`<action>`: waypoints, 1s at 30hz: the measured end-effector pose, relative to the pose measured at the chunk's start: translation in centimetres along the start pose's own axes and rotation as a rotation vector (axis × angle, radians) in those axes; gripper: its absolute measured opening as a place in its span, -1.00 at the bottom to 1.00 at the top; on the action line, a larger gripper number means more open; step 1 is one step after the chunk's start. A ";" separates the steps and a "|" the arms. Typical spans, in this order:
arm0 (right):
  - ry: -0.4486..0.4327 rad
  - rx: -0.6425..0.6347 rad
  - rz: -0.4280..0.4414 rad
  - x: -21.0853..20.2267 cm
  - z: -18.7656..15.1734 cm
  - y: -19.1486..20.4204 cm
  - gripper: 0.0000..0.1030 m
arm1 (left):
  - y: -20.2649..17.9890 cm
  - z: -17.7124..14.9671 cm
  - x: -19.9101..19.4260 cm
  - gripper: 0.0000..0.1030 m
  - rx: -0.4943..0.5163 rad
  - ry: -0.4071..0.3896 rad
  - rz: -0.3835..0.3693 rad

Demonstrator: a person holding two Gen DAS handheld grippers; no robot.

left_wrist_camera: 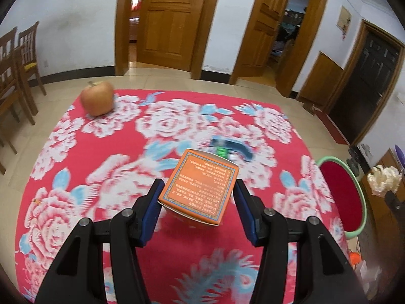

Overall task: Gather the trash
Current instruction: 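Drop the white bag into the red bucket with the right gripper while the left drops the box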

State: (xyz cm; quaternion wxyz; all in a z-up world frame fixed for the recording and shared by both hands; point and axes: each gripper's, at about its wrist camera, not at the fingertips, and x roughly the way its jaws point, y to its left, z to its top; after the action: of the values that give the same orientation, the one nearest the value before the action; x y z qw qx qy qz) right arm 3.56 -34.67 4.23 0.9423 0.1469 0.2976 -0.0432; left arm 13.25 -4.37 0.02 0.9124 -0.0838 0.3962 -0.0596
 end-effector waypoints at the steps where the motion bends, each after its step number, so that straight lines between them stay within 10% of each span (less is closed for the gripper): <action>1: 0.005 0.014 -0.006 0.1 -0.1 -0.7 -0.79 | -0.5 0.0 0.0 0.09 0.006 0.001 -0.006; 23: 0.121 0.193 -0.013 3.6 -1.3 -10.5 -0.69 | -14.4 -0.9 2.4 0.09 0.205 0.068 -0.149; 30: 0.112 0.204 -0.030 3.0 -1.3 -12.0 -0.29 | -17.8 -1.2 3.4 0.09 0.254 0.093 -0.202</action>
State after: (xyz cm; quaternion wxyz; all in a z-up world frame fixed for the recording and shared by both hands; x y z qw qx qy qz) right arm 3.30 -45.67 -1.50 0.9036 0.2396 0.3462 -0.0790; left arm 13.95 -22.47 0.38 0.8857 -0.0041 0.4169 -0.2044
